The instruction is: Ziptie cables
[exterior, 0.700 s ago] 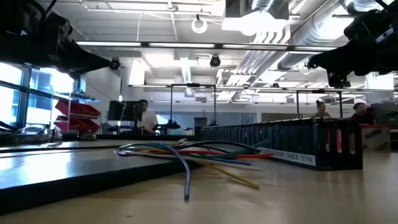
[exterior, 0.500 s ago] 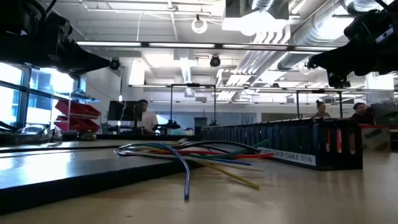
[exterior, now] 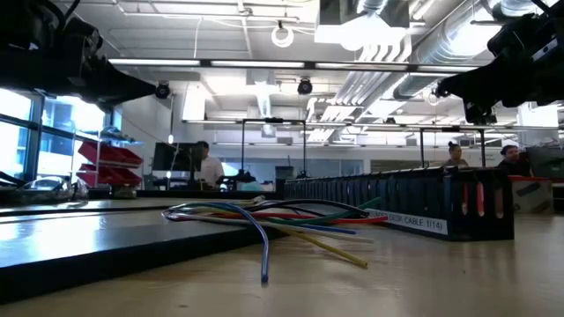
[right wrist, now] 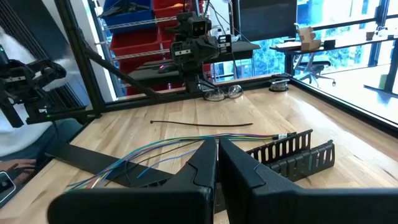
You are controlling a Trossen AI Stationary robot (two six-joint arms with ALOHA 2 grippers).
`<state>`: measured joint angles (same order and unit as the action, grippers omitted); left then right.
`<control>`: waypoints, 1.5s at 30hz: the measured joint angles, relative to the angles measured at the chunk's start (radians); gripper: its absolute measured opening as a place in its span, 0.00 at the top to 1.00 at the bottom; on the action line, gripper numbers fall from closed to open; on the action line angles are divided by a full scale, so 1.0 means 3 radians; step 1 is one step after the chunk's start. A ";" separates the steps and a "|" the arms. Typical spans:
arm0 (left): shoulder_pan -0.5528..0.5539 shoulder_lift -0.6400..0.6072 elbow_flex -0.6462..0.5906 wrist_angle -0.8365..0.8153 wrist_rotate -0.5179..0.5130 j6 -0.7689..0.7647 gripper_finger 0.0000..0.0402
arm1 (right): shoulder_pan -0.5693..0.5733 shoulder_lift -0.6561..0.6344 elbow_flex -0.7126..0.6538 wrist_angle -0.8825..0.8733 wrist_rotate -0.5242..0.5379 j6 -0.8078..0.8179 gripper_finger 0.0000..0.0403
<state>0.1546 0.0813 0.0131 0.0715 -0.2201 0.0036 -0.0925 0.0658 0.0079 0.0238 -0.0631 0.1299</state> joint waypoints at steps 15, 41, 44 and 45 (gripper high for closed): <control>0.0000 0.0001 -0.0001 0.0000 0.0000 0.0000 1.00 | 0.0000 0.0001 0.0001 0.0000 0.0001 0.0000 1.00; -0.0068 0.0640 0.0022 0.1830 0.0043 -0.0889 1.00 | 0.0000 0.0000 0.0001 -0.0001 0.0000 0.0000 1.00; -0.0083 0.1444 0.0286 0.1956 -0.0197 -0.0804 1.00 | 0.0000 0.0001 0.0001 -0.0001 0.0000 0.0001 1.00; -0.0072 0.1764 0.0429 0.1947 -0.0217 -0.0754 0.99 | -0.0001 0.0001 0.0001 0.0000 0.0001 0.0001 1.00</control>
<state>0.1330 0.6103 0.1418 0.6555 -0.2850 -0.2225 -0.0927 0.0662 0.0082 0.0236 -0.0628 0.1301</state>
